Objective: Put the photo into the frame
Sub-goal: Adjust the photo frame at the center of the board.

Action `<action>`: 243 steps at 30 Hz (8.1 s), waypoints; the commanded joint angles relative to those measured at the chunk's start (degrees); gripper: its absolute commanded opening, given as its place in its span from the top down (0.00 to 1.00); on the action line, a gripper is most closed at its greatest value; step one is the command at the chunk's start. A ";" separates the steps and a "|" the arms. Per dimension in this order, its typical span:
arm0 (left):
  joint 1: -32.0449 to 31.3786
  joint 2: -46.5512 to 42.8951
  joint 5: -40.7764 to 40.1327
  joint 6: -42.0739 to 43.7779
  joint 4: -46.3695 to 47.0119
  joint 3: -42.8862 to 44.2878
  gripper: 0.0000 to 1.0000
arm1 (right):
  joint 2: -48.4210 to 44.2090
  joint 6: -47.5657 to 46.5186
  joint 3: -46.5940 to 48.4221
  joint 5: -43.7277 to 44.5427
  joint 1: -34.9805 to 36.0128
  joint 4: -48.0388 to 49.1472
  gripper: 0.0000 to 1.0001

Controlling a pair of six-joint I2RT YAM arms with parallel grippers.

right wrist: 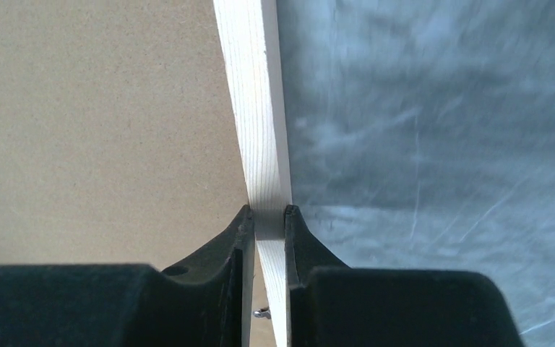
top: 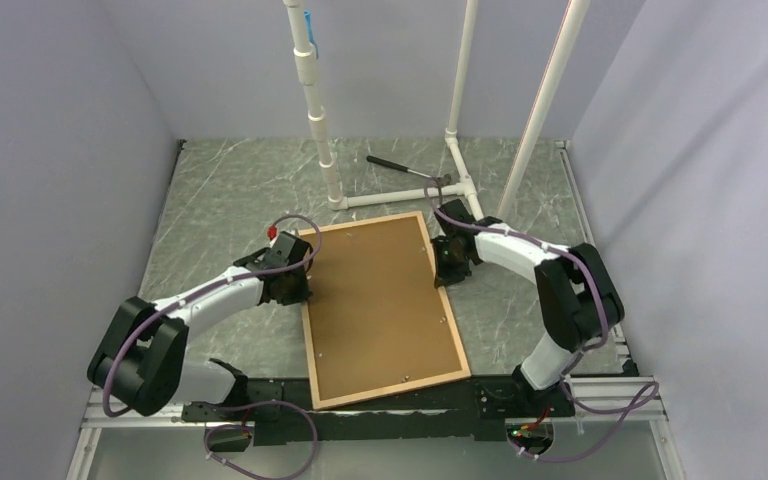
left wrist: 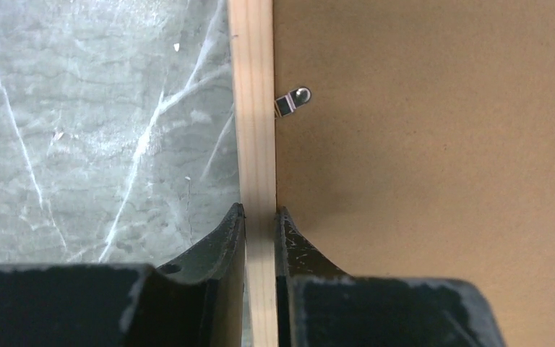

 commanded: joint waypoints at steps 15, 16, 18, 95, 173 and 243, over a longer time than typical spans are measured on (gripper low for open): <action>-28.60 -6.77 1.84 -21.04 -7.33 -1.98 1.00 | 15.79 -11.70 25.47 0.58 3.43 5.60 0.97; -29.94 -5.22 1.82 -21.31 -7.07 -0.91 1.00 | 16.48 -12.20 26.58 0.54 3.50 5.26 0.97; -32.89 -1.58 1.50 -22.02 -7.31 2.07 1.00 | 17.96 -13.33 28.96 0.79 3.62 4.23 0.97; -15.52 -26.76 2.30 -31.17 -13.58 -12.16 1.00 | -37.69 13.41 -19.71 -14.10 -0.66 -11.60 0.03; 4.85 31.53 9.45 32.16 -10.00 32.86 0.74 | -31.36 6.70 -18.30 -18.51 -3.07 -3.60 0.03; 12.28 -7.94 8.57 0.97 -2.12 -5.76 0.17 | -0.07 2.24 -3.67 15.86 0.44 6.56 0.45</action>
